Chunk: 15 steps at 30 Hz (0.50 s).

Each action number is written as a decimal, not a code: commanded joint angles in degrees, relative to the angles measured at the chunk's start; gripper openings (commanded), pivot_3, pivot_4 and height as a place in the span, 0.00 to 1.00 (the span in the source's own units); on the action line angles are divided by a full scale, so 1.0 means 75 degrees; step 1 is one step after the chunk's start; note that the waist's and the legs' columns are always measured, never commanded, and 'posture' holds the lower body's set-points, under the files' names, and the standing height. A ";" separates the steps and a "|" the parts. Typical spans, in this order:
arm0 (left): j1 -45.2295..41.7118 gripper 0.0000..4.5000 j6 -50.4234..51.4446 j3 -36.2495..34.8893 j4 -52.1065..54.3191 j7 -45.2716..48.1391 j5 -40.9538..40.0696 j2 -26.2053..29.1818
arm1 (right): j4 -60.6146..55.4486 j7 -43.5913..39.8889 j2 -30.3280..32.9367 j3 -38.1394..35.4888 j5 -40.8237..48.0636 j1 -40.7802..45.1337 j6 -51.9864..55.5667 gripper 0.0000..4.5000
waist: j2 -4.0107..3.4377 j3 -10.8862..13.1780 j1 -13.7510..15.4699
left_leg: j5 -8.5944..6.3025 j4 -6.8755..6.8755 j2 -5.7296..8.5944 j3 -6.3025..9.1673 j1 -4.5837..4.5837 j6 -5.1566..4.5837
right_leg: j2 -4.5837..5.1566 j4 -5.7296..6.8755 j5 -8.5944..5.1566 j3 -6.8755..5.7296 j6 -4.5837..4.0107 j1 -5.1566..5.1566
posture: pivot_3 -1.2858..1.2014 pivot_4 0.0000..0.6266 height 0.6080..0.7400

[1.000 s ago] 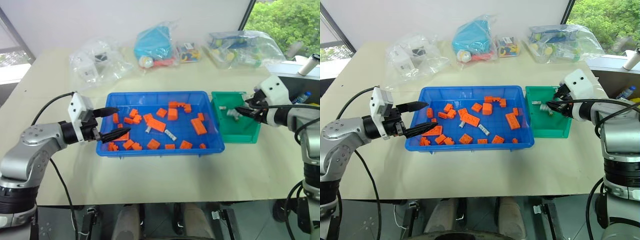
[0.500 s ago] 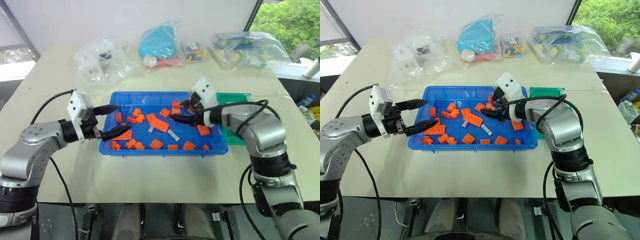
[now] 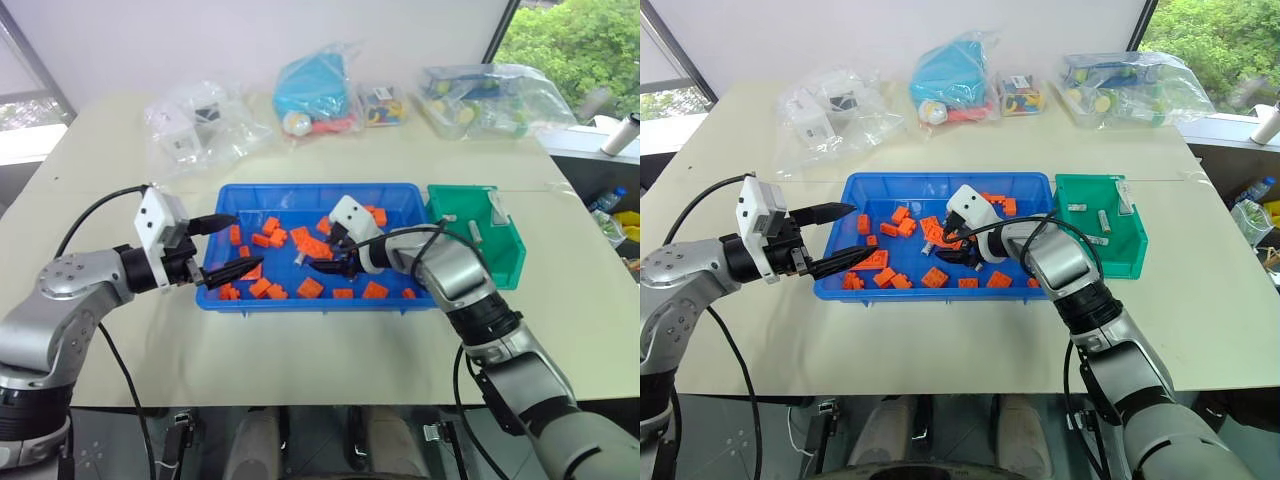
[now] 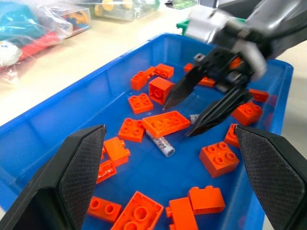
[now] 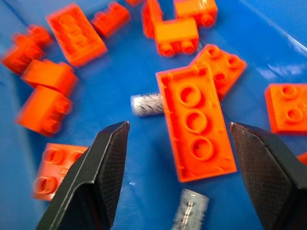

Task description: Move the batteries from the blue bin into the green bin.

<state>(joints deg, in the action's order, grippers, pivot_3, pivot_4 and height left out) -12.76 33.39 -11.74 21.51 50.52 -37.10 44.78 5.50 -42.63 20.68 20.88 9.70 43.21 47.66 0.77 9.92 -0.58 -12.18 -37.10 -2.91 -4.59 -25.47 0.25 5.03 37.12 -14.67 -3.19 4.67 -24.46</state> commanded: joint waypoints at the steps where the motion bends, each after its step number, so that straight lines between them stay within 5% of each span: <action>1: 0.0038 1.00 0.0005 -0.0246 0.0306 -0.0078 -0.0165 0.0020 | 0.0420 -0.0148 -0.0105 0.0030 -0.0155 0.0208 -0.0508 0.76 | 0.0000 0.0000 -0.0026 | 0.0000 0.0002 0.0000 0.0000 0.0002 0.0000 | 0.0000 0.0000 0.0000 0.0000 0.0000 0.0000 | 0.52 0.24 0.97; 5: 0.0082 1.00 -0.0004 -0.0257 0.0331 -0.0124 -0.0193 0.0019 | 0.0817 -0.0194 -0.0169 0.0072 -0.0317 0.0174 -0.0900 0.71 | 0.0000 0.0000 -0.0032 | 0.0000 0.0006 -0.0002 0.0000 0.0004 0.0000 | -0.0002 0.0002 0.0001 0.0000 0.0001 -0.0001 | 0.52 0.24 0.97; 7: 0.0081 1.00 -0.0003 -0.0247 0.0351 -0.0152 -0.0209 0.0007 | 0.0868 -0.0181 -0.0220 0.0000 -0.0331 0.0204 -0.0958 0.58 | 0.0000 0.0000 -0.0033 | 0.0000 0.0006 -0.0003 -0.0001 0.0004 0.0000 | -0.0002 0.0002 0.0001 0.0001 0.0001 -0.0001 | 0.52 0.24 0.97; 10: 0.0042 1.00 -0.0011 -0.0204 0.0352 -0.0186 -0.0218 -0.0012 | 0.0759 -0.0271 -0.0269 -0.0031 -0.0297 0.0275 -0.0941 0.26 | 0.0000 0.0000 -0.0030 | 0.0000 0.0006 -0.0003 -0.0001 0.0005 0.0000 | -0.0002 0.0002 0.0001 0.0001 0.0001 -0.0001 | 0.52 0.24 0.97; 15: -0.0008 1.00 -0.0048 -0.0142 0.0268 -0.0121 -0.0204 -0.0018 | 0.0687 -0.0133 -0.0911 -0.0217 -0.0096 0.0823 -0.0824 0.26 | -0.0001 0.0001 -0.0052 | 0.0000 0.0007 -0.0004 -0.0001 0.0004 0.0000 | -0.0003 0.0004 0.0001 0.0001 0.0001 -0.0003 | 0.52 0.24 0.97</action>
<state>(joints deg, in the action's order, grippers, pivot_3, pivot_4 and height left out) -12.06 33.48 -12.14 22.64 49.54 -38.07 44.64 12.49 -44.10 15.68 21.14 7.79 46.31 41.73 0.76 9.93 -0.97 -12.18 -37.05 -2.96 -4.60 -25.44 0.26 4.99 37.17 -14.66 -3.18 4.68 -24.49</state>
